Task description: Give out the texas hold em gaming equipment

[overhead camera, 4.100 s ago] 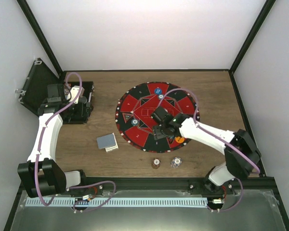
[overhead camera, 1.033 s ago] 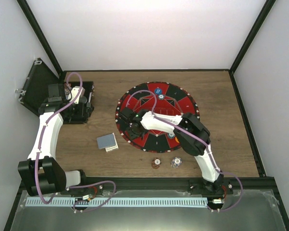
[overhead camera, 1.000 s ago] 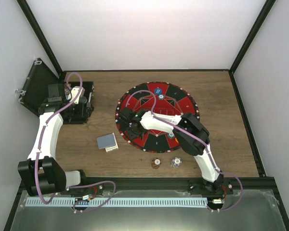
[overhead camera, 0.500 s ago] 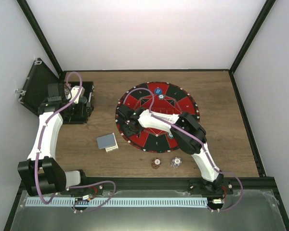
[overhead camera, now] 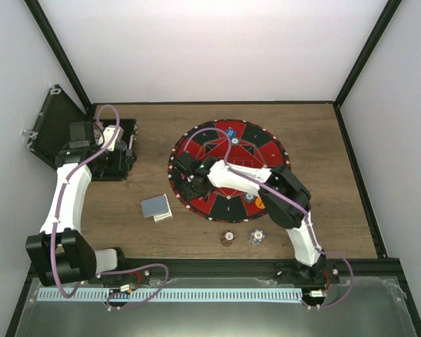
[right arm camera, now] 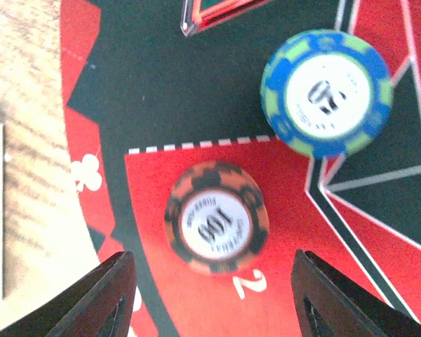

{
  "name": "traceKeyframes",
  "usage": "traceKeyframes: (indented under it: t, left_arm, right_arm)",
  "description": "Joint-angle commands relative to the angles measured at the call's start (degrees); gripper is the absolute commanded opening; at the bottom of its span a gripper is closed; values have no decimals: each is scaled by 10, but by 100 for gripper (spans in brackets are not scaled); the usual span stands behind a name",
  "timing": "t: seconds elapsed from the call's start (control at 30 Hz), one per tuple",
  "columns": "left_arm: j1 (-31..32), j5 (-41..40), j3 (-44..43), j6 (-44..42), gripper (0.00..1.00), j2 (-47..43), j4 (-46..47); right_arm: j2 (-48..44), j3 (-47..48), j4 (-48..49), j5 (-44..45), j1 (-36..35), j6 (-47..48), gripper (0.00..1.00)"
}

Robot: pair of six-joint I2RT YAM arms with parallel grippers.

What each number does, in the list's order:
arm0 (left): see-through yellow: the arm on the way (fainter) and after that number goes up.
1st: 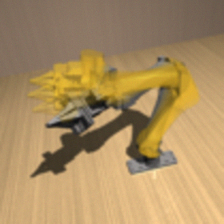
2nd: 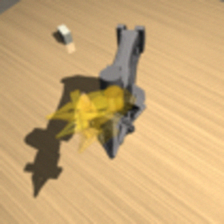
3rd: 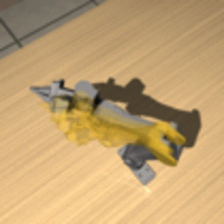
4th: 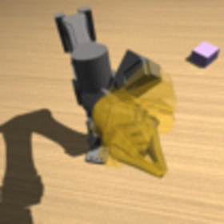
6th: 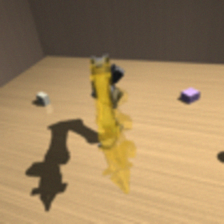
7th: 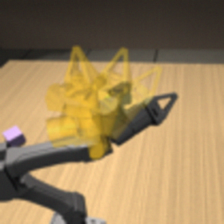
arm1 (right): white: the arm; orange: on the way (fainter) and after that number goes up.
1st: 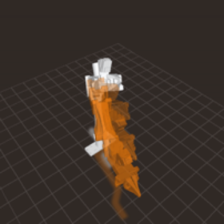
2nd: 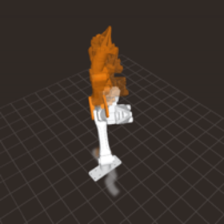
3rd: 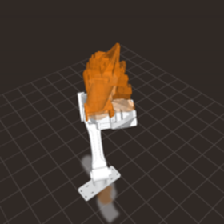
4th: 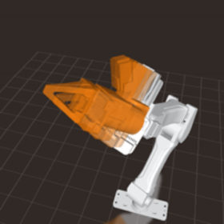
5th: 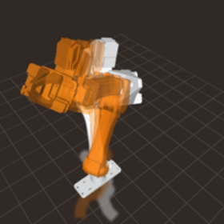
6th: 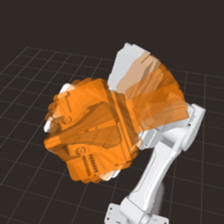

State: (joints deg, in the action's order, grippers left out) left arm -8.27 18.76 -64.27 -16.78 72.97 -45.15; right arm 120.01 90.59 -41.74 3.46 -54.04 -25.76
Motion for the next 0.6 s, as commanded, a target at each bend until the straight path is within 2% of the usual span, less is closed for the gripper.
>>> traceKeyframes:
  t: [0.0, 0.33, 0.57]
  left_arm:
    - [-3, 11, -9, -6, 100, -4, -2]
    - [-3, 17, -12, -11, 100, 3, 2]
    - [-3, 22, -12, -9, 100, 10, 5]
  right_arm:
    - [-87, -43, -6, -2, -12, -15, 64]
    - [-280, -251, -43, 11, -56, -77, 76]
    - [-356, -347, -62, -4, -114, -153, 84]
